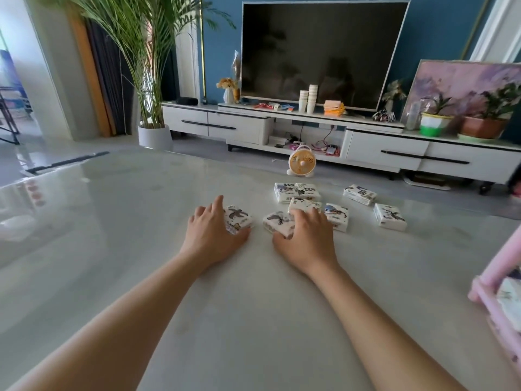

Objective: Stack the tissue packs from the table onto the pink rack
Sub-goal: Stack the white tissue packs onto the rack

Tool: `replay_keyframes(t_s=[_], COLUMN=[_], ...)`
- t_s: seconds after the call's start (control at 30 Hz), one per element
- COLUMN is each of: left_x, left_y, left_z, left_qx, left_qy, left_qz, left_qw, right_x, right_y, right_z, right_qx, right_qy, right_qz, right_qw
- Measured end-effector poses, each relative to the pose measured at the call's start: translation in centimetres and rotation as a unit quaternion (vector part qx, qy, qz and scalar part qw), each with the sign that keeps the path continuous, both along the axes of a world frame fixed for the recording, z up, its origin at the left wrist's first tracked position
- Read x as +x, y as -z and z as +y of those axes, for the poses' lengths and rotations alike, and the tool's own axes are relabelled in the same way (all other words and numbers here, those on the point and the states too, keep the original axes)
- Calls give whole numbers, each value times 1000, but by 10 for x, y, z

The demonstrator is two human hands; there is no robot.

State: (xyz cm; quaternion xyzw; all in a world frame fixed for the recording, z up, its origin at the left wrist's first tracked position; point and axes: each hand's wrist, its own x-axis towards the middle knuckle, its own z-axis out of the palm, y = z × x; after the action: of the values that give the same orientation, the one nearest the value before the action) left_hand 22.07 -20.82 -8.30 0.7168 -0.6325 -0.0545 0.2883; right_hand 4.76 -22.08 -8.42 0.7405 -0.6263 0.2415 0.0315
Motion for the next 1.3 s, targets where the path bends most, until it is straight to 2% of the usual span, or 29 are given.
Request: replay_keyframes(t_s=[0.13,0.2,0.27,0.33,0.5,0.57,0.67,0.8,0.93,1.03,1.13,1.23,1.3], left_x=[-3,-6,-10,-16,-45,-60,-90,-133,-165,-182,-201,-233,-259], left_y=[-11,-21,-39,-62,-131,-157,-186,-209,-228,-245,-263,-283,-292], left_z=[32,59,90,122,191,213,236,253,258,252,235,201,180], left_qx=[61,49,24,-3,-67,-60,-27,5,53,61,60,66,91], left_qy=[40,80,120,159,224,248,284,304,261,246,229,178,149], left_qz=[63,91,129,144,105,93,83,127,218,284,379,458,526], left_qw=[995,991,984,977,967,962,955,944,939,925,894,869,832], right_x=[-9,-21,-35,-50,-85,-101,-124,-161,-203,-239,-280,-313,-328], right_y=[-9,-16,-29,-49,-122,-150,-180,-208,-242,-272,-295,-307,-311], right_z=[46,80,117,155,233,256,283,311,336,336,310,272,245], right_qx=[118,150,161,154,138,125,112,86,60,-22,-63,-41,-21], right_qy=[-35,-77,-123,-157,-207,-224,-223,-186,-170,-151,-102,-43,-1], right_qz=[-115,-200,-279,-319,-408,-424,-409,-400,-426,-416,-403,-381,-376], right_qw=[986,965,939,922,878,869,878,893,887,897,907,923,926])
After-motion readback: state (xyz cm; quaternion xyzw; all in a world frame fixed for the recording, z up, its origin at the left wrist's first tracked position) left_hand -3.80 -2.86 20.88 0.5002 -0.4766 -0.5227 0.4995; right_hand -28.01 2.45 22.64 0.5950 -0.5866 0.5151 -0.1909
